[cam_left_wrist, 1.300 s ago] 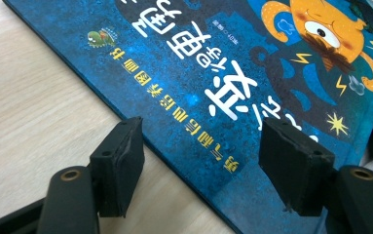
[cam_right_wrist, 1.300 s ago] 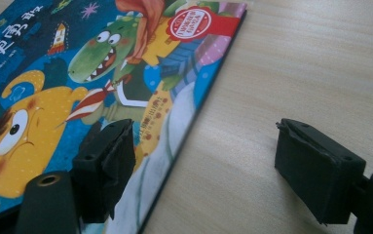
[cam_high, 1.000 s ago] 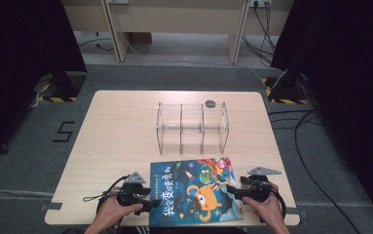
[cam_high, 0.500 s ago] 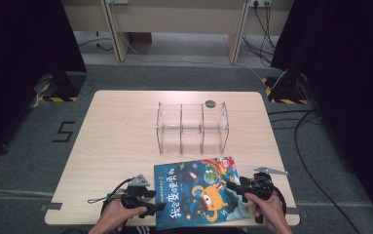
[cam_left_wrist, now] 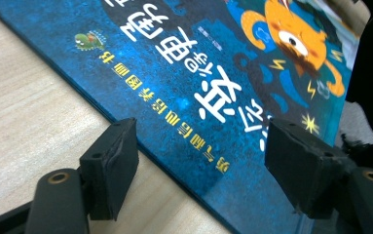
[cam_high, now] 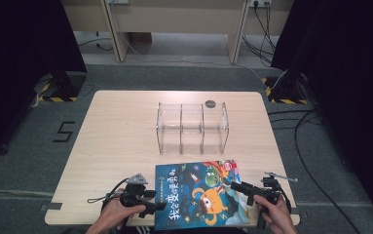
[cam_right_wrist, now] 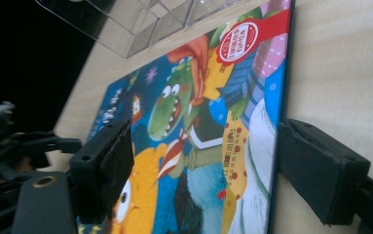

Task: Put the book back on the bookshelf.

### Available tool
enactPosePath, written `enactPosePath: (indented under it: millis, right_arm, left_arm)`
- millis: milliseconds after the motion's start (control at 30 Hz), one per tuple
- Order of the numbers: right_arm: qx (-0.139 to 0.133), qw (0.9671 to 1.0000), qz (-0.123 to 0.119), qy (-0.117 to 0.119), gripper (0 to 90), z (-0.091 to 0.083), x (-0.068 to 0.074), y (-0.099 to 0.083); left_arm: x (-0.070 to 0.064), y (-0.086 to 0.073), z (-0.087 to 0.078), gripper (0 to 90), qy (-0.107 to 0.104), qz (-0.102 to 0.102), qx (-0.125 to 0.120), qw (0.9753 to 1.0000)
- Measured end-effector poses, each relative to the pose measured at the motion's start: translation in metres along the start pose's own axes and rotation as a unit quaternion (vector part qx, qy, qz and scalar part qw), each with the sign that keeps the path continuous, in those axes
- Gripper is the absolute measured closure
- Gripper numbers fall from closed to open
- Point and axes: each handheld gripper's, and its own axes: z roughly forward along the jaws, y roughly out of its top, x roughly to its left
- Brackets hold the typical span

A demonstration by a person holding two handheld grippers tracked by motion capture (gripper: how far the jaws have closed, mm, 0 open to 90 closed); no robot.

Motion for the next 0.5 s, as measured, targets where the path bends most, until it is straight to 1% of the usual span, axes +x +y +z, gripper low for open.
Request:
enactPosePath:
  millis: [33, 100, 133, 167, 200, 233, 267, 300, 333, 367, 400, 433, 500]
  right_arm:
    - [0.0, 1.0, 0.007, 0.006, 21.8, -0.001, -0.001, -0.001]
    - [0.0, 0.9998, 0.017, 0.009, 21.8, -0.002, -0.001, -0.002]
    - [0.002, 0.9997, 0.021, 0.015, 21.9, -0.003, -0.001, -0.003]
    - [0.005, 0.9993, 0.03, 0.022, 22.9, -0.003, -0.002, -0.003]
    - [0.006, 0.9977, 0.054, 0.041, 30.3, -0.002, -0.004, -0.006]
    - [0.011, 0.9939, 0.079, 0.077, 36.0, 0.003, -0.004, -0.01]
    - [0.025, 0.9948, 0.065, 0.075, 48.1, 0.006, -0.001, -0.012]
    - [0.024, 0.9985, 0.029, 0.04, 47.4, 0.007, 0.006, -0.011]
    - [0.018, 0.9996, -0.003, 0.02, 46.7, 0.005, 0.011, -0.007]
    - [0.018, 0.9996, -0.003, 0.02, 46.7, 0.005, 0.011, -0.007]
    - [0.032, 0.9981, -0.049, 0.018, 50.7, 0.002, 0.013, -0.004]
    - [0.039, 0.997, -0.065, 0.014, 50.3, 0.001, 0.014, -0.005]
    - [0.038, 0.9956, -0.083, 0.02, 50.2, 0.0, 0.013, -0.005]
  left_arm:
    - [0.0, 0.0, 0.0, 26.3, -0.001, 0.0, 0.001, 1.0]
    - [-0.001, 0.0, 0.0, 25.2, 0.001, 0.002, 0.002, 1.0]
    - [-0.001, 0.0, 0.0, 25.1, 0.001, 0.001, 0.002, 1.0]
    - [0.0, 0.0, 0.0, 25.1, -0.002, 0.0, 0.001, 1.0]
    - [0.0, 0.0, 0.001, 26.2, -0.006, -0.003, -0.003, 1.0]
    - [0.0, 0.0, 0.002, 28.0, -0.013, -0.006, -0.005, 0.9999]
    - [-0.001, 0.0, 0.004, 33.5, -0.019, -0.006, -0.005, 0.9998]
    - [-0.002, 0.0, 0.005, 37.9, -0.017, -0.004, -0.005, 0.9998]
    - [-0.002, 0.001, 0.005, 38.7, -0.013, 0.001, -0.002, 0.9999]
    - [-0.002, 0.001, 0.005, 38.8, -0.013, 0.001, -0.002, 0.9999]
    - [-0.001, 0.001, 0.005, 39.5, -0.015, 0.002, -0.003, 0.9999]
    - [-0.001, 0.001, 0.005, 40.0, -0.017, -0.001, -0.005, 0.9998]
    - [-0.001, 0.001, 0.005, 40.5, -0.017, -0.001, -0.004, 0.9998]
